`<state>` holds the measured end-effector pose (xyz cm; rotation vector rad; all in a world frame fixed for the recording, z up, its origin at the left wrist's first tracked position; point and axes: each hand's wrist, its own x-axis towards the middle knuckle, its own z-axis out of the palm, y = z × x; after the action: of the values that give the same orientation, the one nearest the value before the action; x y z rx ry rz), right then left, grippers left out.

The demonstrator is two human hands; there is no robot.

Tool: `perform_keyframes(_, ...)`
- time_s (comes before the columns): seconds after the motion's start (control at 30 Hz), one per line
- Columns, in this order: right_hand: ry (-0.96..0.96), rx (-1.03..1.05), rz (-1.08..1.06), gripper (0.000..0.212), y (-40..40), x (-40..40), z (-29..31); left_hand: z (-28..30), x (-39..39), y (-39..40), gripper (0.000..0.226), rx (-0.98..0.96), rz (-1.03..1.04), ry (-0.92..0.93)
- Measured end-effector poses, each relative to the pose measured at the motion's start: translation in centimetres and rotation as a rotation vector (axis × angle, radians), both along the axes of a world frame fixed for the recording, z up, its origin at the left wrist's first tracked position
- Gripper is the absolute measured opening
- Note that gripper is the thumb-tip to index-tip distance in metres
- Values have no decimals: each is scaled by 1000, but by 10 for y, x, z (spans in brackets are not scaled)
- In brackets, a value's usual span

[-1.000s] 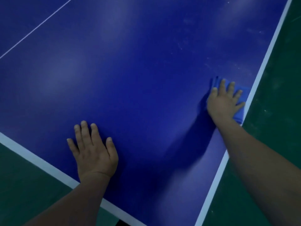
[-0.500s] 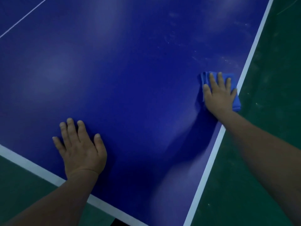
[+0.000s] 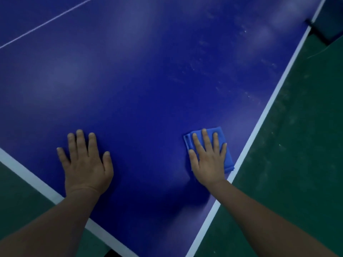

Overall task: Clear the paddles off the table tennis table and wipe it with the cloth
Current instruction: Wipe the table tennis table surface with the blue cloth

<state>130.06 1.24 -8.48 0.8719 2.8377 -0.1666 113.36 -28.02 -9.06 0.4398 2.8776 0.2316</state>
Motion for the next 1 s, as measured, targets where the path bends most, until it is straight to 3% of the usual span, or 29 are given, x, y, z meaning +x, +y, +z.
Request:
perform_keyframes(0.1,24,-18,147,58,3,-48,2,1,-1,0,74,-1,23,6)
perform_keyframes(0.27,113,-78,591,55,-11,-154,-2,5,0,7,76,-6,105,27)
perform_keyframes(0.37,105,-119,851,56,-13,-215,-5,8,13,31,76,32,298,55)
perform_keyframes(0.43,92,-105,912,58,19,-250,-6,12,28,59,73,106,408,63)
perform_keyframes(0.67,9,-33,129,64,274,-331,-1,7,90,114,70,88,450,40)
perform_keyframes(0.8,44,-34,99,63,255,-323,2,1,89,109,66,54,436,26)
perform_keyframes(0.9,113,-11,432,59,169,-275,1,0,88,109,66,39,433,26)
perform_keyframes(1.0,126,-93,1068,56,100,-193,-4,1,88,110,66,34,441,28)
